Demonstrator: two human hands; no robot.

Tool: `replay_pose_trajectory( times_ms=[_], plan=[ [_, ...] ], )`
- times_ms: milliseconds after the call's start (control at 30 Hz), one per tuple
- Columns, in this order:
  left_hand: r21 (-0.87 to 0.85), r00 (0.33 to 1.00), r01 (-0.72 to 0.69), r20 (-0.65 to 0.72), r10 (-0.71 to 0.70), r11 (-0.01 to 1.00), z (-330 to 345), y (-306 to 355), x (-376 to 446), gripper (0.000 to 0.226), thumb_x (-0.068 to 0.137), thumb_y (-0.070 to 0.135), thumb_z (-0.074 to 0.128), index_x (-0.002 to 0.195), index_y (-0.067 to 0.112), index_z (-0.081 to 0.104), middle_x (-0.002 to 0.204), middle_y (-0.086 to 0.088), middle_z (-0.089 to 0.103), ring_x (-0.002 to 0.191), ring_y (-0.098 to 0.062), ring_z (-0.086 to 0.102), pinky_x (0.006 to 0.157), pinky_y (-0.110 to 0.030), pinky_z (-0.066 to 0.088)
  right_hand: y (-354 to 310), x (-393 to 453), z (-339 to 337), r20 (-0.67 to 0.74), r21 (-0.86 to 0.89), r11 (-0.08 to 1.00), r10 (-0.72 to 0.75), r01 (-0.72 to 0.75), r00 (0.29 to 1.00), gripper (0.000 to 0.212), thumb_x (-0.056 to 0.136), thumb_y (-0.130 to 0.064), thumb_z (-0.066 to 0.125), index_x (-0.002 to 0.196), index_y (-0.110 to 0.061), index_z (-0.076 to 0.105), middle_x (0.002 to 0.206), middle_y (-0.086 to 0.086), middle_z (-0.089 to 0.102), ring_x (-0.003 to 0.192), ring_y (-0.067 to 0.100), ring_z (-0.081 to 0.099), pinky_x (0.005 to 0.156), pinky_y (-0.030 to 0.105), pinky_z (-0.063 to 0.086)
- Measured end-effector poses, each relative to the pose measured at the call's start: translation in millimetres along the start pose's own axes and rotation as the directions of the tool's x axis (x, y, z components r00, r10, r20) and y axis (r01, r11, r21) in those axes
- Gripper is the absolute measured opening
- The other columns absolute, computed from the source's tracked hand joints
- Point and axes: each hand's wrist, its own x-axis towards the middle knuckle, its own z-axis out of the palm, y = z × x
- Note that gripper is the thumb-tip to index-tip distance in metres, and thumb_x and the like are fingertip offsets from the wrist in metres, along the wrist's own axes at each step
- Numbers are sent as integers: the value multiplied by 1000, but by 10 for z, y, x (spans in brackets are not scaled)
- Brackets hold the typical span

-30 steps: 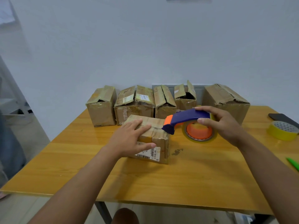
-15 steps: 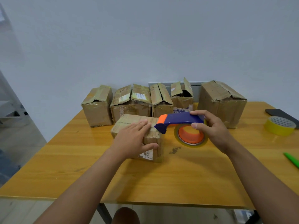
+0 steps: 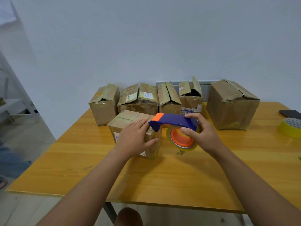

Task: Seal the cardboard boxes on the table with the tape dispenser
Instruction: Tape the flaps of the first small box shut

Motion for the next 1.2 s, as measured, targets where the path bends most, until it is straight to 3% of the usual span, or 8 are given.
replay_pose_trajectory(
  times_ms=[133, 333, 533, 667, 767, 967, 1133, 1200],
  plan=[
    [-5, 999, -8, -35, 8, 1000, 72, -28, 7, 75, 91, 69, 38, 153, 29, 28, 158, 6, 32, 146, -12, 25, 118, -33, 21, -51, -8, -64, 36, -12, 1000, 3, -2, 999, 49, 75, -44, 71, 120, -39, 55, 119, -21, 49, 97, -8, 53, 68, 8, 45],
    [-7, 1000, -11, -29, 11, 1000, 69, -44, -12, 68, 93, 66, 37, 153, 36, 27, 157, 6, 33, 145, -13, 27, 116, -34, 22, -21, -120, -370, -39, -3, 1000, 14, -14, 999, 41, 72, -50, 73, 111, -47, 61, 117, -17, 56, 101, 10, 57, 77, 28, 48],
    [1, 999, -37, -37, 37, 999, 64, 7, 27, 65, 89, 62, 28, 150, 40, 32, 151, -2, 44, 140, -21, 38, 113, -40, 28, 14, -318, -498, 51, -128, 991, 37, -31, 998, 41, 72, -50, 67, 110, -55, 53, 118, -24, 49, 101, 3, 53, 72, 22, 44],
    [-6, 997, -55, -57, 55, 998, 85, 39, 22, 68, 88, 59, 20, 150, 36, 34, 154, -4, 39, 146, -23, 28, 119, -40, 18, -54, -293, -454, 82, -198, 980, 27, -11, 996, 41, 72, -58, 66, 110, -59, 49, 117, -31, 45, 102, 1, 51, 70, 18, 45],
    [-32, 991, -105, -87, 102, 994, 88, 48, 18, 63, 94, 53, 28, 151, 27, 35, 158, -1, 32, 149, -19, 19, 120, -33, 6, -125, -257, -471, 106, -257, 966, 0, 28, 994, 41, 75, -61, 68, 111, -58, 49, 115, -32, 45, 101, 0, 52, 69, 18, 44],
    [-84, 997, -77, -23, 75, 994, 55, 13, 52, 60, 99, 50, 43, 154, 35, 25, 160, 8, 26, 147, -10, 21, 116, -31, 21, -355, -124, -457, 209, -325, 931, -101, 167, 973, 39, 75, -53, 69, 112, -48, 55, 112, -26, 52, 102, -3, 53, 71, 9, 47],
    [-96, 997, -70, -33, 67, 993, 59, 37, 41, 60, 98, 50, 44, 153, 33, 27, 159, 6, 28, 147, -11, 23, 117, -33, 22, -336, 9, -328, 181, -362, 924, -57, 121, 982, 32, 82, -43, 74, 111, -40, 61, 108, -15, 59, 96, 9, 58, 75, 23, 52],
    [-96, 998, -66, -28, 64, 993, 53, 38, 37, 61, 98, 50, 44, 154, 34, 26, 159, 6, 27, 147, -10, 22, 117, -32, 21, -361, 63, -272, 149, -359, 930, -24, 77, 989, 29, 82, -43, 73, 108, -36, 63, 104, -16, 57, 92, 8, 58, 70, 20, 49]
  ],
)
